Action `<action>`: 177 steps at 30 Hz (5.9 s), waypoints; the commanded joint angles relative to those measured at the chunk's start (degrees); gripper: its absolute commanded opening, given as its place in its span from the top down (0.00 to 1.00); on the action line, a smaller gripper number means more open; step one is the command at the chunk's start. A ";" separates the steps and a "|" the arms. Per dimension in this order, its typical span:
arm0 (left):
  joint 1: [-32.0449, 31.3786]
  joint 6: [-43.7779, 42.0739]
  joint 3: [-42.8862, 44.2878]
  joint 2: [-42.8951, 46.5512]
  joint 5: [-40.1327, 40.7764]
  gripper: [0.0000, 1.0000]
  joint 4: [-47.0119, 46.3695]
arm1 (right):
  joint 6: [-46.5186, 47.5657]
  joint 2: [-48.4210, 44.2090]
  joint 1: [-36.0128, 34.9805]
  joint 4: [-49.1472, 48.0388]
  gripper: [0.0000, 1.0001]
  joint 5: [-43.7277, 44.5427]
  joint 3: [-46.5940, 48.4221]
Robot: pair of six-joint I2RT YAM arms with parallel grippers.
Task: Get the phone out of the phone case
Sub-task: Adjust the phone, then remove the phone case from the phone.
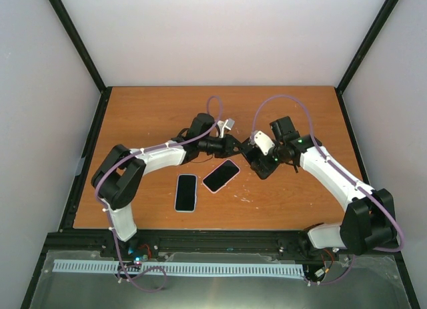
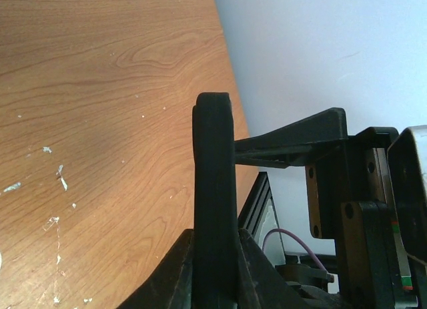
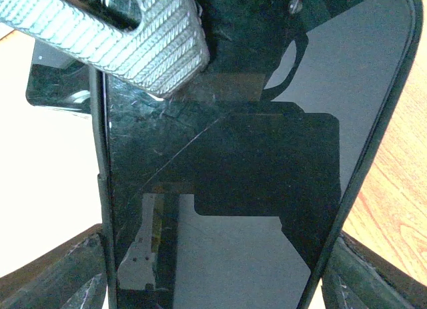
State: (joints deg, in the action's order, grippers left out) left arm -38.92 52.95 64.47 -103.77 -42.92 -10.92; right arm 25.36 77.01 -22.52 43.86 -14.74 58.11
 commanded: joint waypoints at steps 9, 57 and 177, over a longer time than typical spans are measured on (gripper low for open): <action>-0.72 -0.21 3.86 -2.59 -3.33 0.79 -1.73 | -0.40 -2.13 -0.32 -2.37 0.41 -0.26 0.78; 6.67 -42.82 -3.16 35.59 -19.31 1.00 13.23 | 8.81 -14.53 3.85 24.07 0.13 -49.43 20.66; 6.75 -48.20 13.42 23.84 -25.73 0.99 35.50 | -3.38 -3.94 -0.49 10.62 0.53 -49.62 20.66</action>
State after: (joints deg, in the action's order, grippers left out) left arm -32.21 -1.85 81.14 -84.16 -68.58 35.53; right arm 24.18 72.36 -22.57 56.51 -65.69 76.99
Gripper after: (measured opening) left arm 0.110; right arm 0.460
